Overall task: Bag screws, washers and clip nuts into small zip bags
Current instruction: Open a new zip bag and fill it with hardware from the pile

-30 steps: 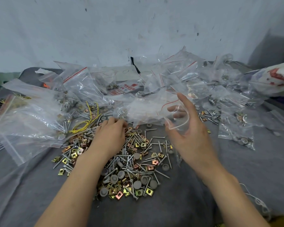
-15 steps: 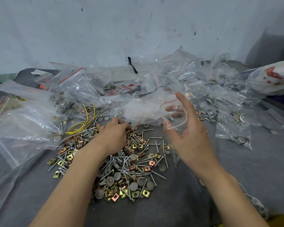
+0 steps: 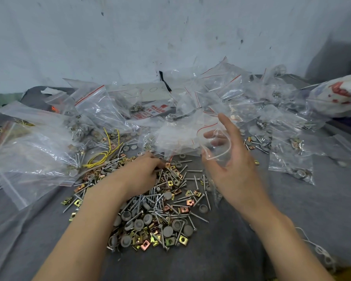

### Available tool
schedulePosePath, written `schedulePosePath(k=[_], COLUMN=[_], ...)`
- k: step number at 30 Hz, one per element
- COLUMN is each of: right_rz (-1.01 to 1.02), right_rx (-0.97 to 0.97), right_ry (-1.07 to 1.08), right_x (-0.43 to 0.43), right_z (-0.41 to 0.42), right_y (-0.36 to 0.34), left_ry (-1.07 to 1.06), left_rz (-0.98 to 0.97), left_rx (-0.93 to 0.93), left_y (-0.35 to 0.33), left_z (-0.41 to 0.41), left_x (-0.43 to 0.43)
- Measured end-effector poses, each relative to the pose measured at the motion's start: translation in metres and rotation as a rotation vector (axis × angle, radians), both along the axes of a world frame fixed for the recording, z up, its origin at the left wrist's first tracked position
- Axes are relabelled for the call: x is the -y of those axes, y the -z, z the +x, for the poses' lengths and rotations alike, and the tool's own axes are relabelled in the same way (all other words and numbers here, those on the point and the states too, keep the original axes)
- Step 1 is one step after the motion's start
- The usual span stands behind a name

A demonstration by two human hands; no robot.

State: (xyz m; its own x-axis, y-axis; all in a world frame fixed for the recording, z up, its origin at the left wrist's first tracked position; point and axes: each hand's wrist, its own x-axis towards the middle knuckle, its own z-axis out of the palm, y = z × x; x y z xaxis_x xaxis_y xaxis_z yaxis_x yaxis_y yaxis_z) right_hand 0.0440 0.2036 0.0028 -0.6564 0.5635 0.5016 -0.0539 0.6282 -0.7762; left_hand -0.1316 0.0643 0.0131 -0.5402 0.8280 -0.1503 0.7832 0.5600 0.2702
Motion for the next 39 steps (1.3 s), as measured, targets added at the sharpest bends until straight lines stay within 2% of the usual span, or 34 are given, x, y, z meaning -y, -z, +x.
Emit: schedulePosePath(k=[8,26,39], right_rz=[-0.003,0.0,-0.014], right_rx=[-0.001,0.027,0.016], right_ry=[0.003,0.018,0.001], right_x=[0.002,0.002,-0.001], right_z=[0.0,0.0,-0.001], right_y=[0.0,-0.002,0.001], left_ry=[0.016,0.05,0.096], left_rz=[0.017,0.18,0.153], left_rx=[-0.026,0.043,0.037], left_y=[0.002,0.001,0.003], left_z=[0.001,0.0,0.001], left_x=[0.004,0.012,0.011])
